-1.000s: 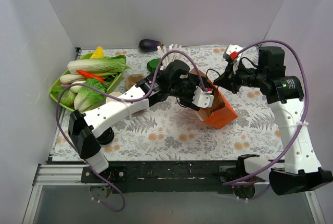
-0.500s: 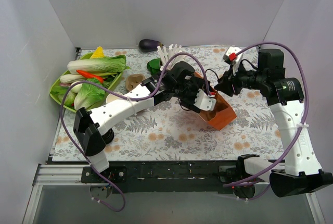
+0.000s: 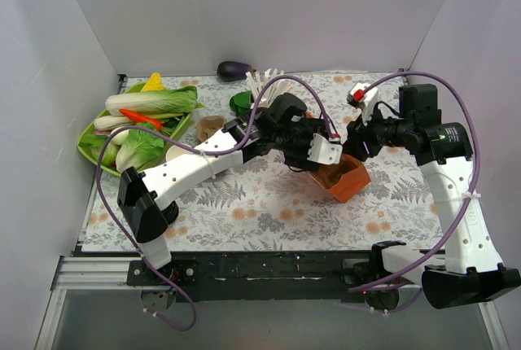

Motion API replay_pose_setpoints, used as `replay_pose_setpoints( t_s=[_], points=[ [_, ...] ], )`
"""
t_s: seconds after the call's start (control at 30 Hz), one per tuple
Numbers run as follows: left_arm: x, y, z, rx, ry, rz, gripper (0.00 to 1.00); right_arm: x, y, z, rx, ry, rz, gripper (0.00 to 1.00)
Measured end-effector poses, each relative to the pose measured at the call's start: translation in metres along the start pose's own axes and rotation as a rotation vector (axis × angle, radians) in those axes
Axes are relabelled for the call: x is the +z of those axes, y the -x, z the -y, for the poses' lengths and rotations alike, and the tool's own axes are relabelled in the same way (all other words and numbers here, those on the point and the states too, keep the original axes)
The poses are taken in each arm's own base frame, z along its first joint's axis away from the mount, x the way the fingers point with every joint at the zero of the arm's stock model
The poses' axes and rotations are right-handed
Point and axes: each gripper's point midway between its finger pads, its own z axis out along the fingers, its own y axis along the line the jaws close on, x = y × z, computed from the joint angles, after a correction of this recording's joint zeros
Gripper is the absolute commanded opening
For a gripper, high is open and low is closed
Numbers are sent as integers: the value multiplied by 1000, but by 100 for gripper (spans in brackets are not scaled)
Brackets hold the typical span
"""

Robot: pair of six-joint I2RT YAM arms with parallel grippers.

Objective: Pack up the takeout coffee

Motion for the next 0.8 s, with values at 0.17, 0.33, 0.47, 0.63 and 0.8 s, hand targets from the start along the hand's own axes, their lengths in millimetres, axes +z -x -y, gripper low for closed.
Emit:
replay_pose_setpoints(
  t_s=[0.17, 0.33, 0.47, 0.63, 0.8],
  points=[
    [-1, 2, -1, -29, 6, 4, 0, 1, -7, -1, 3, 5, -20, 54],
    [-1, 2, 0, -58, 6, 3, 0, 6, -22, 5, 14, -22, -71, 28],
    [0, 3, -1, -75, 8, 6, 0, 7, -28, 9, 9, -40, -91, 13],
    [-1, 6, -3, -82, 11, 8, 0, 7, -25, 9, -36, -28, -80, 4],
    [-4, 7, -4, -87, 10, 9, 0, 8, -22, 6, -97, -1, -68, 3]
  ],
)
